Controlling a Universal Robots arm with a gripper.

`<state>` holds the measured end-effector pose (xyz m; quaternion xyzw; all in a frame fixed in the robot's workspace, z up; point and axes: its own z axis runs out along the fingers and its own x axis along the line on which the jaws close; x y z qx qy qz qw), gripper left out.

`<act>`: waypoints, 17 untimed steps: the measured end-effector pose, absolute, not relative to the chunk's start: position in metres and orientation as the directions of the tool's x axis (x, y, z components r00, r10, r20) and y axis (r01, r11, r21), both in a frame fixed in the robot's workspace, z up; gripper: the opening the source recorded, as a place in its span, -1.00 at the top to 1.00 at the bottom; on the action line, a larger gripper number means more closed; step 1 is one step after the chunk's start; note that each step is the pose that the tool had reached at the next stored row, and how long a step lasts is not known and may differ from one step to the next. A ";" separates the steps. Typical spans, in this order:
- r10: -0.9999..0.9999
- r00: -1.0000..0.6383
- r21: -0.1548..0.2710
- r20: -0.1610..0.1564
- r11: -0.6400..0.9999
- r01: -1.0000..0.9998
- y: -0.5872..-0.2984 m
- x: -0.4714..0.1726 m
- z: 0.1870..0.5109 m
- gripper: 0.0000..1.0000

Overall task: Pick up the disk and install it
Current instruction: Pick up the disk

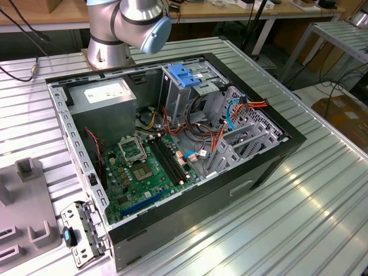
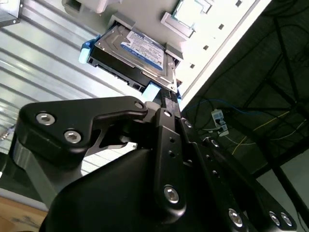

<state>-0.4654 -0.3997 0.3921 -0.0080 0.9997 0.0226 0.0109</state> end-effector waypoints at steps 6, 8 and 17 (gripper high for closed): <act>-0.116 -0.993 0.045 -0.022 0.992 -0.117 -0.400 -0.465 0.392 0.79; -0.141 -0.990 0.045 -0.022 0.989 -0.142 -0.400 -0.465 0.392 0.79; -0.320 -0.947 0.045 -0.022 0.946 -0.321 -0.400 -0.465 0.392 0.79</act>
